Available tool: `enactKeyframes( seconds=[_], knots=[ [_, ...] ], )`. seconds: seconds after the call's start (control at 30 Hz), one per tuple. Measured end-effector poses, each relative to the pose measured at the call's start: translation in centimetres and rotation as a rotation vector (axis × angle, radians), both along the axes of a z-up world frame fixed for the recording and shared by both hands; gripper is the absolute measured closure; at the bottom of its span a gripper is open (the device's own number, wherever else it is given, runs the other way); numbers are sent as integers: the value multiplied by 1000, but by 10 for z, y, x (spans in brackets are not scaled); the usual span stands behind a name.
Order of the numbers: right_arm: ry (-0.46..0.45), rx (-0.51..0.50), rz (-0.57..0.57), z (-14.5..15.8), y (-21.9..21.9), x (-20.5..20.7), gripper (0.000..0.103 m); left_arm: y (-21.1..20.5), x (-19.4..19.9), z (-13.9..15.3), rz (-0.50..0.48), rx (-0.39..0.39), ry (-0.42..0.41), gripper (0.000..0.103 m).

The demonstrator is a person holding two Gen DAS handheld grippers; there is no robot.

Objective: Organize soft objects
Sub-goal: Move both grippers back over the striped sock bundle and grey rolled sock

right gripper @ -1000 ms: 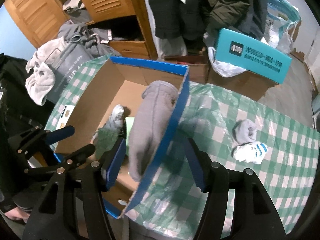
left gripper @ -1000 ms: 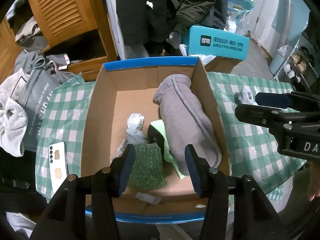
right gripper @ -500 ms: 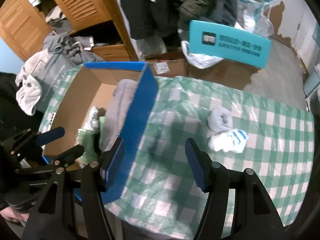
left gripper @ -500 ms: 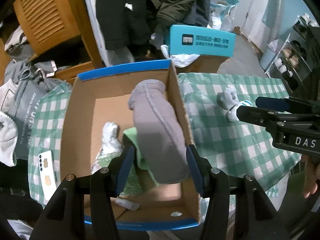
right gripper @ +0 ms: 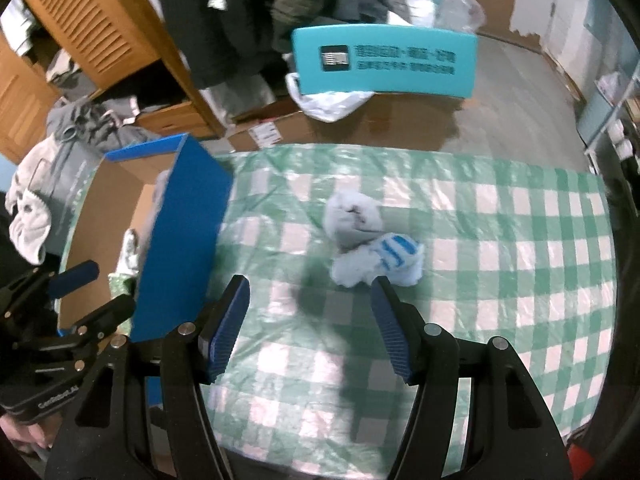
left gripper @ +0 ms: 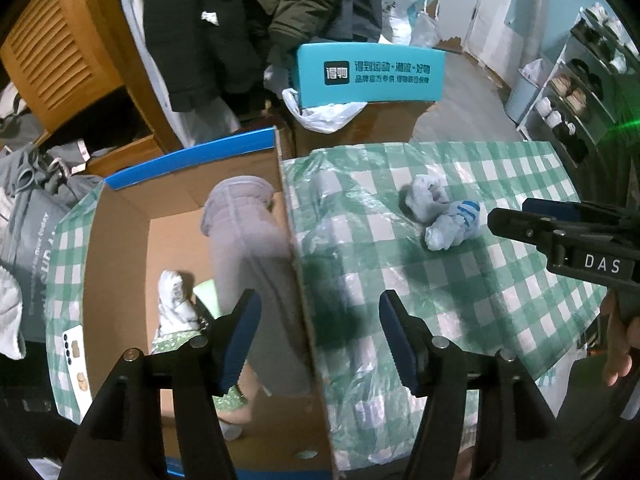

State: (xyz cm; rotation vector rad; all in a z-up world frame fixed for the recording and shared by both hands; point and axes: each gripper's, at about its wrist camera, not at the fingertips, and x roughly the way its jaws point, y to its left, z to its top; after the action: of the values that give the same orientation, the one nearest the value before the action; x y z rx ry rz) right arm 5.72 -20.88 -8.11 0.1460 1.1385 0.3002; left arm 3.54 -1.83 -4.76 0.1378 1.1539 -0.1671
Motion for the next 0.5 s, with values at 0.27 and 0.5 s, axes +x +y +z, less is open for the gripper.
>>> enactKeyframes(
  seconds=[0.27,0.5],
  knots=[
    [45,-9,-50,-22,-22,14,39,-19,18,-17,-5,7,39,38],
    [86,-27,-76,-47,-27,32,39,-36,35,-35,-17,11,64,34]
  ],
)
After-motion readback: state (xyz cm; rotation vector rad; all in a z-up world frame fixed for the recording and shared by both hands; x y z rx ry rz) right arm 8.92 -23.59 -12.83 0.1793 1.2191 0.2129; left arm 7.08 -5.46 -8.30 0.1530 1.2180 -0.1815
